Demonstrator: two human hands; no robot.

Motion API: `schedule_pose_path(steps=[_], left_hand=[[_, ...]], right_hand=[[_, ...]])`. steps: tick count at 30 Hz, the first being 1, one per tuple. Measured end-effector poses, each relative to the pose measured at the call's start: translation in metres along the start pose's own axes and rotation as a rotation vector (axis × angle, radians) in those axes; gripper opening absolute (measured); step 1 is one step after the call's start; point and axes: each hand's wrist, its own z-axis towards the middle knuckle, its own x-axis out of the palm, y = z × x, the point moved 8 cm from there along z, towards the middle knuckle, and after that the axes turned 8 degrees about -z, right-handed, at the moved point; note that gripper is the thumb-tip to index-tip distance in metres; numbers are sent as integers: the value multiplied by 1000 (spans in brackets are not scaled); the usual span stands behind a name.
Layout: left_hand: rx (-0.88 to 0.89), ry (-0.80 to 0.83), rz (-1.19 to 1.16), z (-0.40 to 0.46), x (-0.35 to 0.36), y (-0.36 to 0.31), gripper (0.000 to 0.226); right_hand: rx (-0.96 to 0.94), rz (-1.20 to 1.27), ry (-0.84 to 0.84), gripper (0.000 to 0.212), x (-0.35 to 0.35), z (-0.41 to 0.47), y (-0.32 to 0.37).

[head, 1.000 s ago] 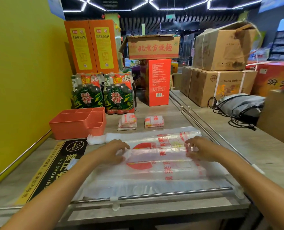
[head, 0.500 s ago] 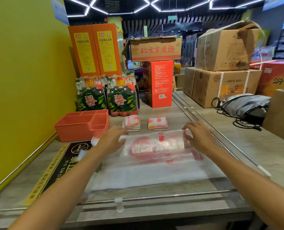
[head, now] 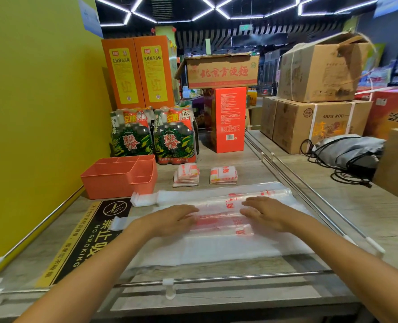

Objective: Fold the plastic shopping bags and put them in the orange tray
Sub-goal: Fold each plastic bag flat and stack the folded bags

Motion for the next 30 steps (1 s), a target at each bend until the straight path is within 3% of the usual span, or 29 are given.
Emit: schedule_pose_path(steps=[2, 4, 9, 14, 20, 22, 26, 30], left_hand=[[82, -29, 1, -12, -4, -10, 51], [165, -39, -6, -25, -2, -20, 50], [137, 62, 40, -44, 14, -27, 68], [114, 102, 37, -49, 22, -27, 72], [176, -64, 35, -48, -4, -18, 22], [157, -99, 46, -47, -17, -12, 18], [83, -150, 18, -39, -38, 1, 36], [56, -219, 252, -31, -40, -1, 56]], right_hand=[[-155, 53, -42, 84, -10, -15, 26], [-275, 122, -17, 68, -11, -34, 51], [-303, 54, 85, 71, 11, -49, 63], [-326, 24, -70, 31, -2, -42, 61], [-255, -13, -117, 18, -23, -40, 46], [-222, 8, -118, 15, -31, -38, 38], [-138, 64, -119, 14, -41, -27, 25], [-94, 86, -130, 20, -37, -15, 20]])
